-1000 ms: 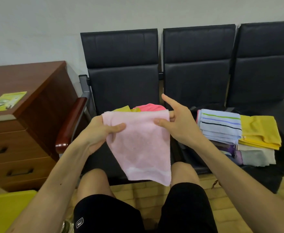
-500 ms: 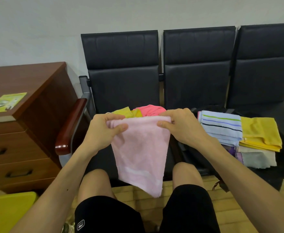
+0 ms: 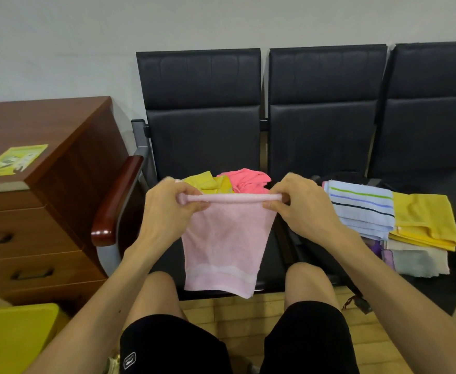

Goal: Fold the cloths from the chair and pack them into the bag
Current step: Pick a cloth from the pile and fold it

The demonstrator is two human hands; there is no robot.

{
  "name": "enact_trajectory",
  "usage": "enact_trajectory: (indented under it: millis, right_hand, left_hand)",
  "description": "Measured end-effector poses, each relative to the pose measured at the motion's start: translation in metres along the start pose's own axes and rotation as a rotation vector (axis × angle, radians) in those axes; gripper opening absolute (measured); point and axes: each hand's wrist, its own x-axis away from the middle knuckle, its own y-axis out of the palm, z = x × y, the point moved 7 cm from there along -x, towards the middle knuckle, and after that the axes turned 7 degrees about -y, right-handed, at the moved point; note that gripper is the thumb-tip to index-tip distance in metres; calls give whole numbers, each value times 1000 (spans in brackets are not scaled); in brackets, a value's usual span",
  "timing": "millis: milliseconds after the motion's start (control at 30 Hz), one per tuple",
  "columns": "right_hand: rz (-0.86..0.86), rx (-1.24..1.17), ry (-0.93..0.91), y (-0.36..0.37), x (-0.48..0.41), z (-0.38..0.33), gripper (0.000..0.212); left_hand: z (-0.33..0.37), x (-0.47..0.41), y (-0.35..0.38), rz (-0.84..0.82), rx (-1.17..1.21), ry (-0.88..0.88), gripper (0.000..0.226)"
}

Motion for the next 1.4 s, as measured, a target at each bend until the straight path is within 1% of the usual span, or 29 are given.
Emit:
enact_trajectory:
  millis: [67,133,167,233,300,333,367,400,433,467,533,567,600,633,667,733,800,833,900,933,1000,1033,1067,1100,1167,1200,1233,1333,1400]
  right_hand:
    - [-2,-62,14,7,3,9,14]
    - [-34,-158,53,13,6,20,14]
    - [-53,-240,72,12,6,24,12]
    - [-67,-516,105,4,7,27,5]
    - [11,-938,169,-3,11,26,8]
    - [30,-1144,207,1,15,24,10]
    - [1,-1286,226,13,21,18,18]
    - [-78,-1334,246,32,31,11,32]
    - [-185,-1325,282,54,43,3,43]
    - [-281,-1311,335,74,55,-3,44]
    - [-401,-1349,424,98,70,-10,35]
    - [-427,-1394,469,104,74,-11,34]
    - [-430,-1452,493,104,75,-11,38]
    - [-433,-1520,484,103,76,-12,46]
    - [-442,-1567,465,100,76,-14,51]
    - [-478,-1642,428,93,76,-23,45]
    - [-490,-1745,435,86,76,-36,40]
    - [-477,-1785,445,86,76,-38,47]
    - [-426,-1812,492,86,74,-43,69]
    - [-386,-1817,523,86,73,-44,73]
    - [-327,-1829,549,84,72,-42,70]
    - [-310,-1837,565,84,74,-41,70]
    - [-297,-1842,584,85,75,-39,71]
    - [-277,-1844,606,87,76,-33,77]
    - [-220,-1837,663,91,76,-23,97]
    - [-188,-1837,677,89,76,-21,103]
    - [-166,-1847,663,87,74,-18,101]
    - [-182,-1854,555,74,69,-22,74]
    - [-184,-1840,519,71,68,-18,67]
  left_hand:
    - [1,1,0,32,-78,37,23]
    - [5,4,1,36,-62,107,22]
    - [10,7,2,25,-26,182,18]
    - [20,12,3,-61,101,306,10]
    - [30,14,3,-166,261,268,11]
    - [36,13,1,-171,326,238,13]
    - [42,11,-2,-145,381,227,13]
    - [50,9,-6,-108,417,241,14]
    - [57,8,-10,-88,440,259,15]
    - [61,4,-10,-89,449,265,16]
    - [62,-2,-9,-115,423,248,14]
    - [56,-7,-6,-150,404,205,11]
    - [49,-12,-2,-199,397,137,6]
    - [36,-17,3,-262,401,47,2]
    - [24,-21,8,-338,437,-62,3]
    - [-8,-24,27,-523,563,-308,7]
    - [-30,-16,47,-655,723,-510,17]
    - [-38,-7,58,-680,815,-586,24]
    - [-43,15,76,-652,1049,-713,27]
    - [-40,29,83,-656,1175,-780,33]
    - [-27,58,95,-696,1376,-910,64]
    - [-22,69,98,-664,1428,-970,76]
    - [-19,79,102,-616,1468,-996,80]
    - [-22,84,105,-550,1506,-1007,79]
    - [-17,96,106,-487,1491,-1048,66]
    - [-21,102,111,-490,1468,-1055,62]
    - [-26,107,115,-507,1469,-1079,64]
    - [-28,126,128,-739,1533,-1163,77]
    - [-33,132,134,-840,1541,-1147,86]
